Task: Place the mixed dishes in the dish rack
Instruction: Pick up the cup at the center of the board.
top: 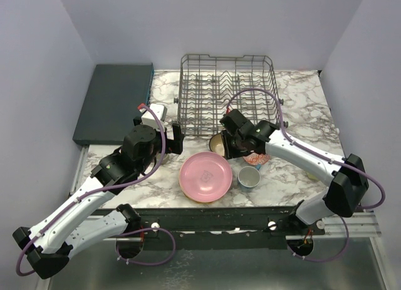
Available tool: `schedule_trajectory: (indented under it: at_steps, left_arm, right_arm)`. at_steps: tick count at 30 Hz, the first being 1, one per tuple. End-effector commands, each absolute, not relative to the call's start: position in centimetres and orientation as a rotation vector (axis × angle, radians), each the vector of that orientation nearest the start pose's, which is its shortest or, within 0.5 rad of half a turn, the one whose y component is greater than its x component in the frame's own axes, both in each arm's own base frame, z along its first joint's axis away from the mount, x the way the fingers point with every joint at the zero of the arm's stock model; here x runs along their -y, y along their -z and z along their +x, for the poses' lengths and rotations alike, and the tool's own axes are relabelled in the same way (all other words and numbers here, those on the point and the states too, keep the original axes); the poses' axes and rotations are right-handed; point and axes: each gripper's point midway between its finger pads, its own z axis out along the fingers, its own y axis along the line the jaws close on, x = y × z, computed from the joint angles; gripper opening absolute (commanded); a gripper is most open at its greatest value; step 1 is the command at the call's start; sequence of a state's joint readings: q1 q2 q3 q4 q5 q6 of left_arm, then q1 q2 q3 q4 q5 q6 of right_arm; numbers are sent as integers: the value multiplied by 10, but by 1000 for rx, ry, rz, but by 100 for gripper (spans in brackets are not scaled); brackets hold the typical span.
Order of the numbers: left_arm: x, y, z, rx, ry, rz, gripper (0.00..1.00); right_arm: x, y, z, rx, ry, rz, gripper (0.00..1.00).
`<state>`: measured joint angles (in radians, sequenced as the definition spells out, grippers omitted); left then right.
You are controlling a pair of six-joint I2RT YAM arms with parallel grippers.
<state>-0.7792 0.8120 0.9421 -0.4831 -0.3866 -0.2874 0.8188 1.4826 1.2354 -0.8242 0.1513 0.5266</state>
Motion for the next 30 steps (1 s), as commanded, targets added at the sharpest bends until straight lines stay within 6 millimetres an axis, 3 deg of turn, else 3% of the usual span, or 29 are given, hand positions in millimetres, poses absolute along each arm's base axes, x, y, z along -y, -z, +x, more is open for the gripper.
schedule_trajectory:
  at_steps: [1, 12, 22, 30]
  left_arm:
    - [158, -270, 242, -1914, 325, 216, 99]
    - [158, -269, 242, -1916, 325, 220, 99]
    - [159, -268, 242, -1918, 324, 225, 99]
    - [160, -267, 242, -1922, 325, 229, 99]
  right_arm:
    - [-242, -121, 240, -2621, -209, -361, 40]
    - [-239, -105, 235, -2641, -207, -371, 37]
    - [-217, -136, 228, -2589, -174, -301, 37]
    - [-186, -152, 206, -2616, -120, -187, 38]
